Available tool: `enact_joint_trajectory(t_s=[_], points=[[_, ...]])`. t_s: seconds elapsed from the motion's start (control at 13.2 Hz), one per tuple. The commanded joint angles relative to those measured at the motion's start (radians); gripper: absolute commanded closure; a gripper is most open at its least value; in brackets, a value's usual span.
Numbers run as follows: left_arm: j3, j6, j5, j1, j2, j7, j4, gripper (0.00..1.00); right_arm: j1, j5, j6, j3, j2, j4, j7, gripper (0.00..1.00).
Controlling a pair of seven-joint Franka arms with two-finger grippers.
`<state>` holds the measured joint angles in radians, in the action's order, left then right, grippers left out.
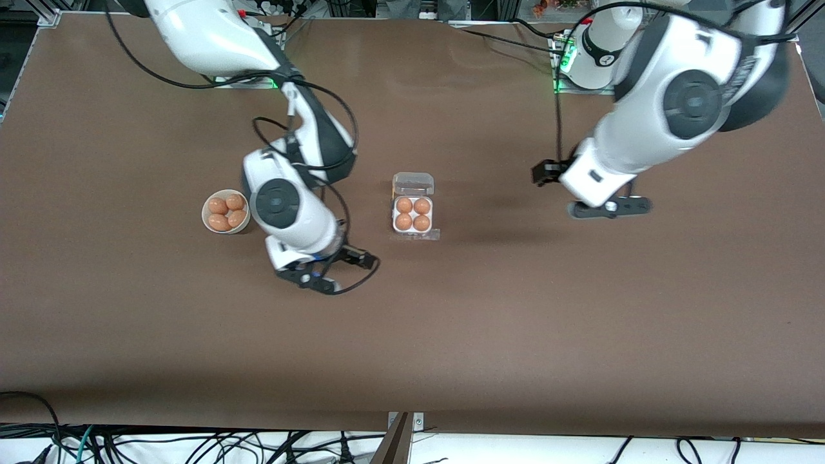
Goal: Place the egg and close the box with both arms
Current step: 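Withdraw the right gripper to rest while the left gripper moves toward the box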
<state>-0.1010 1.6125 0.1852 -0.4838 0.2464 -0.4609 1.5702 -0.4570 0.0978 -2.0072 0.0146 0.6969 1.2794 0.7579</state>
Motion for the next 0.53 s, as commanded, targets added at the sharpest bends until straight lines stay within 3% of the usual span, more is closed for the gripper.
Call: enact_joint_trajectory(t_s=[0.0,0.15,0.3,0.46], points=[[-0.014,-0.013,0.127,-0.032,0.054,-0.076,-0.029,0.46,0.069,-0.001,0.089,0.001,-0.072,0.014,-0.115,0.0],[-0.014,-0.013,0.212,-0.047,0.074,-0.11,-0.029,0.54,0.099,-0.006,0.131,-0.038,-0.156,0.067,-0.24,0.0],[-0.014,-0.013,0.218,-0.097,0.118,-0.16,-0.029,0.55,0.171,-0.009,0.134,-0.039,-0.297,0.206,-0.383,0.0],[-0.014,-0.003,0.256,-0.15,0.164,-0.215,-0.036,0.62,0.268,-0.038,0.143,-0.039,-0.442,0.323,-0.536,0.0]])
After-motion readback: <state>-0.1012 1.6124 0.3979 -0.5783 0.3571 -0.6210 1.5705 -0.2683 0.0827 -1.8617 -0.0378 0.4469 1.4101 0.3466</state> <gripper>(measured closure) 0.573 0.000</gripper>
